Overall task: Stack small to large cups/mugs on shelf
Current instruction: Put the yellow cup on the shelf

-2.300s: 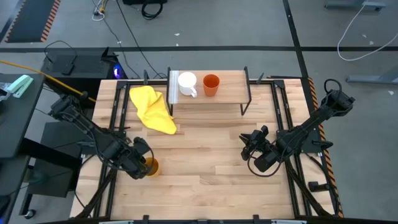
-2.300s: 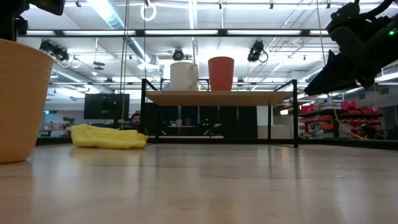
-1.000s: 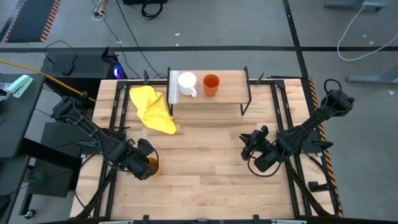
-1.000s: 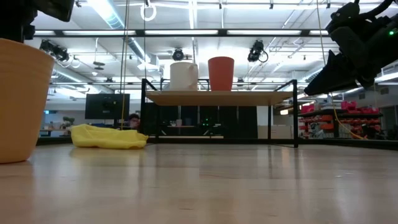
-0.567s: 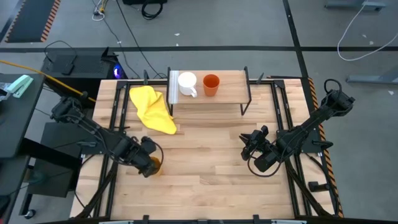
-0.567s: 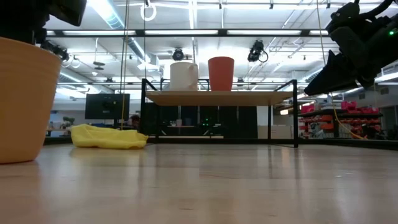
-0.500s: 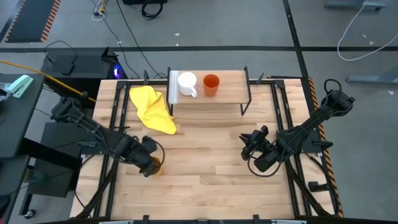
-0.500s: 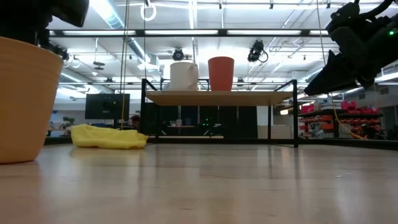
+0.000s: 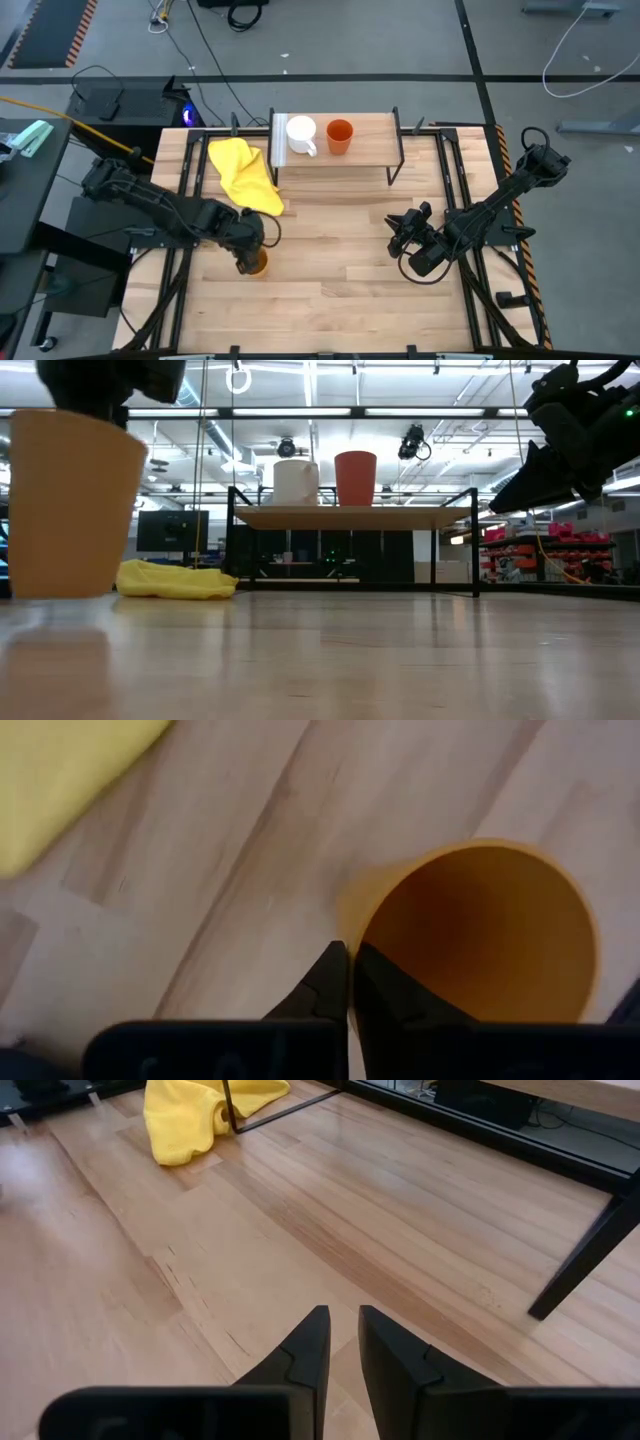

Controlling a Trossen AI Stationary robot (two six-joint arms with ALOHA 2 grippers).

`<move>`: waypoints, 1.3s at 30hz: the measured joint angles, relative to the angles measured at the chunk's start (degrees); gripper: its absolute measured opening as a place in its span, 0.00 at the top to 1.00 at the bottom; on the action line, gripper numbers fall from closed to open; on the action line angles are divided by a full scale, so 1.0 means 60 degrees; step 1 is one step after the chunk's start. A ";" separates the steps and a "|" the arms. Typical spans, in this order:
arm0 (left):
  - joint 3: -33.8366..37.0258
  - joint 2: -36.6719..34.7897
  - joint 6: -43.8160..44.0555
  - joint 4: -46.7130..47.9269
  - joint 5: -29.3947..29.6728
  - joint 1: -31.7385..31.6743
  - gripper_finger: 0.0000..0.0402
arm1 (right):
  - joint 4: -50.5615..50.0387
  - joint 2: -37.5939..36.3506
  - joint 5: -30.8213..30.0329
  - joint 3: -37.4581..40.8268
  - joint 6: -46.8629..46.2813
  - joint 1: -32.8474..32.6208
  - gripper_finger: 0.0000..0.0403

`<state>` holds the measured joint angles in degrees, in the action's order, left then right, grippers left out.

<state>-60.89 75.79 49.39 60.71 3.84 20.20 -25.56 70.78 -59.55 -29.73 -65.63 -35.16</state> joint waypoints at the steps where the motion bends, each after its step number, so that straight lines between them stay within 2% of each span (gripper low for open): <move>1: -0.0100 0.0000 -0.0142 0.0002 -0.0069 -0.0116 0.97 | 0.0000 0.0000 -0.0001 0.0003 0.0000 -0.0002 0.84; 7: -0.0926 0.0000 -0.1119 0.0061 -0.0368 -0.0911 0.97 | 0.0000 0.0000 0.0000 0.0002 0.0000 0.0000 0.84; 21: -0.3161 0.0232 -0.2612 0.0523 -0.0373 -0.2924 0.97 | 0.0000 0.0000 -0.0003 0.0002 0.0004 0.0012 0.84; 27: -0.4281 0.1243 -0.3351 0.1143 -0.0372 -0.3493 0.97 | -0.0028 0.0000 -0.0324 -0.0001 -0.0040 0.0410 0.84; 39: -0.7189 0.3527 -0.4618 0.2221 -0.0375 -0.4289 0.97 | -0.0804 0.0000 -0.0258 0.0003 -0.0286 0.2202 0.91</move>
<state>-104.02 96.95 21.68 74.03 1.58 -5.53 -30.39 70.78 -61.10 -29.71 -67.34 -21.95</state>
